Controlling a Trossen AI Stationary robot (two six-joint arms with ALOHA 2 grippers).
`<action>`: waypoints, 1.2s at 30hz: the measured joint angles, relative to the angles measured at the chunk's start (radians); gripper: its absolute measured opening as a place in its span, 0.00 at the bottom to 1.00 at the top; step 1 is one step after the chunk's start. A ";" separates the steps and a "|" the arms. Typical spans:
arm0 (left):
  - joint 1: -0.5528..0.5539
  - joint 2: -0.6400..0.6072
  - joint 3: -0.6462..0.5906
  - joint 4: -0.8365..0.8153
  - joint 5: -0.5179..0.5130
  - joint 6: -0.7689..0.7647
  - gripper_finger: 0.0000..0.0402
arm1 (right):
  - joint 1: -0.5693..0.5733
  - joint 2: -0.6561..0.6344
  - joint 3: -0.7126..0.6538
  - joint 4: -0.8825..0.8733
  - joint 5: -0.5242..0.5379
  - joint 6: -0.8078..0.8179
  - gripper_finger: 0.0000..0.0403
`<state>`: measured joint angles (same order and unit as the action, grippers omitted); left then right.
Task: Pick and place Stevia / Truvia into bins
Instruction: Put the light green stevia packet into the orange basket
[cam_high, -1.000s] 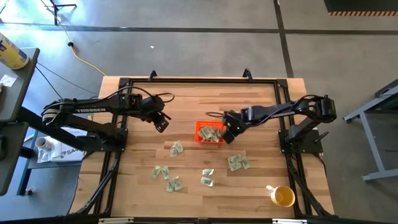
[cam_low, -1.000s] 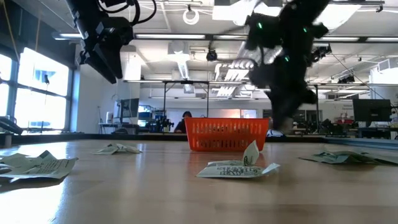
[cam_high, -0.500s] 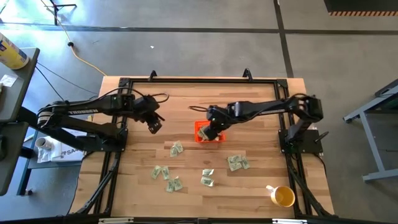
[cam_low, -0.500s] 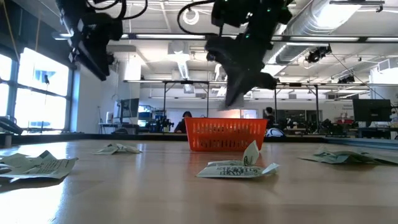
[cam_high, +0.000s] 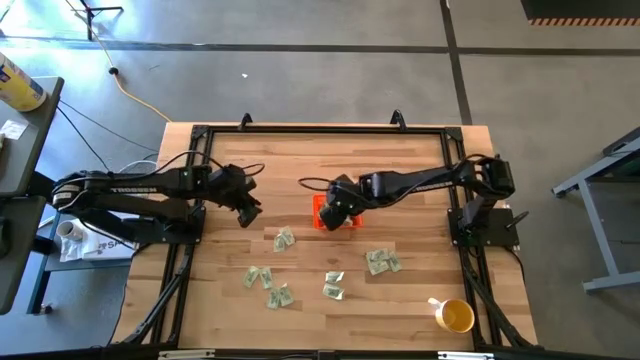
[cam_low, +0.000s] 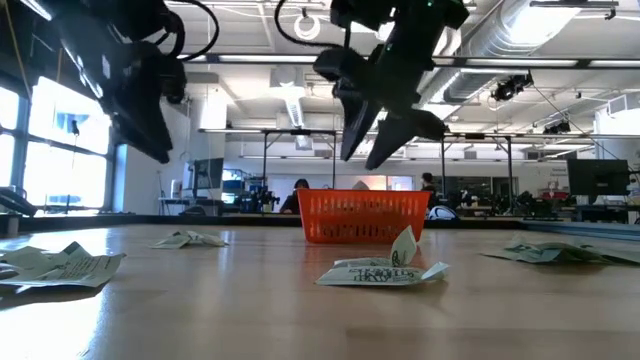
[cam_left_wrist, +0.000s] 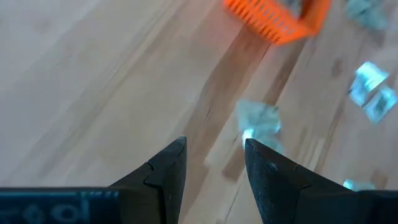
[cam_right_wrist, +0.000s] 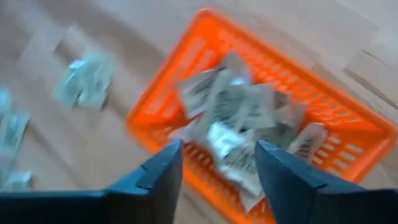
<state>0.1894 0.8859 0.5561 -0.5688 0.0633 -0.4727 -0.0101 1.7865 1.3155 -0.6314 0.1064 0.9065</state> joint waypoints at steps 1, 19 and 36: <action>0.000 0.010 -0.018 0.064 0.002 0.028 0.49 | 0.011 -0.006 0.000 0.003 -0.002 -0.029 0.49; -0.056 0.475 -0.044 0.509 0.213 0.705 0.49 | 0.124 -0.015 0.000 -0.096 -0.038 -0.372 0.63; -0.167 0.630 0.115 0.382 0.054 0.733 0.49 | 0.121 -0.035 0.000 -0.154 -0.013 -0.598 0.63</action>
<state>0.0221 1.5159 0.6709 -0.1866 0.1174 0.2604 0.1112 1.7519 1.3159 -0.7851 0.0935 0.3085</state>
